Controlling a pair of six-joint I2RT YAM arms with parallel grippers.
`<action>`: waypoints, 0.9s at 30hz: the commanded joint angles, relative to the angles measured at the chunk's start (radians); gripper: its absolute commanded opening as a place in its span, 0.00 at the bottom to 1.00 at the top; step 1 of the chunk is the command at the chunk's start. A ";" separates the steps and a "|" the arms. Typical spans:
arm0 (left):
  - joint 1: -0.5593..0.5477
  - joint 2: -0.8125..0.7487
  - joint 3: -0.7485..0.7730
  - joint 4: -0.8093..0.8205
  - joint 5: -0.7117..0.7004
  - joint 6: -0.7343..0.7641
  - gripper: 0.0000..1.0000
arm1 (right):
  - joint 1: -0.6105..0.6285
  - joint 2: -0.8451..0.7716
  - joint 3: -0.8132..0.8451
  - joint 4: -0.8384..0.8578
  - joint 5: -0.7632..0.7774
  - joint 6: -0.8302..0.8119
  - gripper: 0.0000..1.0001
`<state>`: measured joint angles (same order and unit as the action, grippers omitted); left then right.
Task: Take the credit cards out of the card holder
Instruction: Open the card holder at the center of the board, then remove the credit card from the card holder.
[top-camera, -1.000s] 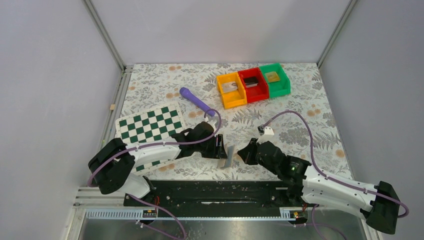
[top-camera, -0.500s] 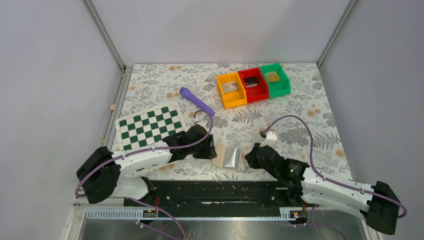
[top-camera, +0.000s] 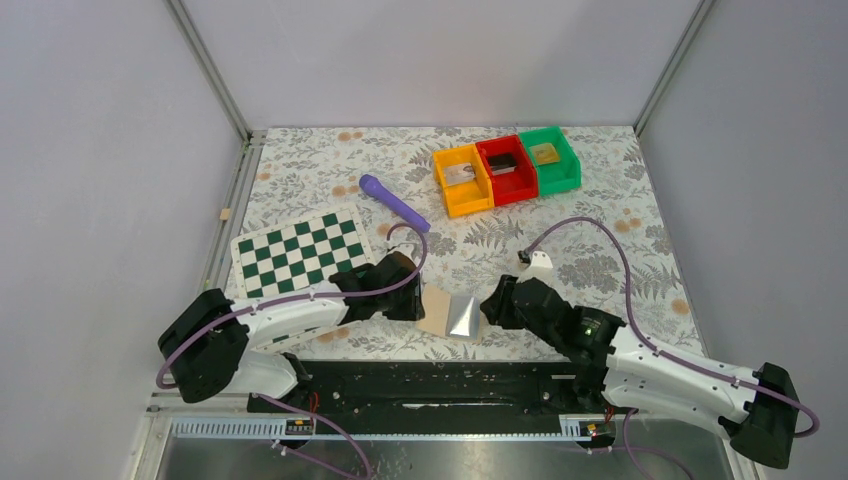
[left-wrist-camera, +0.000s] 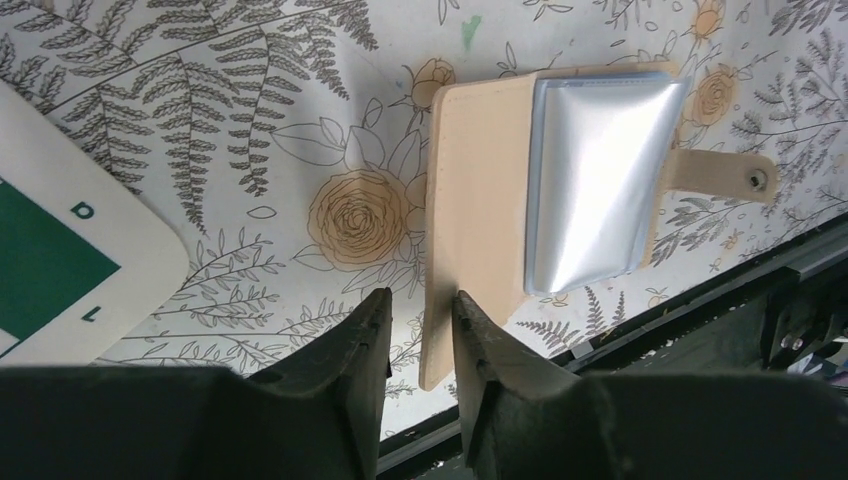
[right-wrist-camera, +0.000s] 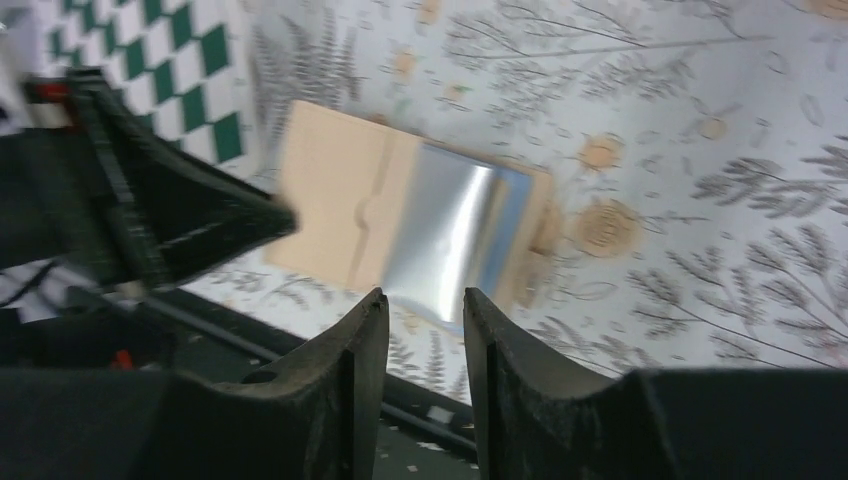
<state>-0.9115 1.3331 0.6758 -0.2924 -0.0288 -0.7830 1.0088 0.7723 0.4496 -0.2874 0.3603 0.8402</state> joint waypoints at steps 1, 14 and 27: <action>-0.001 0.005 -0.017 0.066 0.024 -0.016 0.28 | -0.004 0.005 0.085 0.051 -0.119 0.025 0.40; -0.001 -0.034 -0.085 0.083 0.038 -0.056 0.25 | -0.009 0.304 0.083 0.173 -0.068 0.047 0.31; -0.001 -0.144 0.072 -0.028 0.093 -0.034 0.28 | -0.083 0.256 -0.073 0.251 -0.105 0.025 0.31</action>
<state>-0.9115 1.2675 0.6487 -0.3290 0.0082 -0.8307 0.9379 1.0695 0.4000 -0.0792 0.2424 0.8688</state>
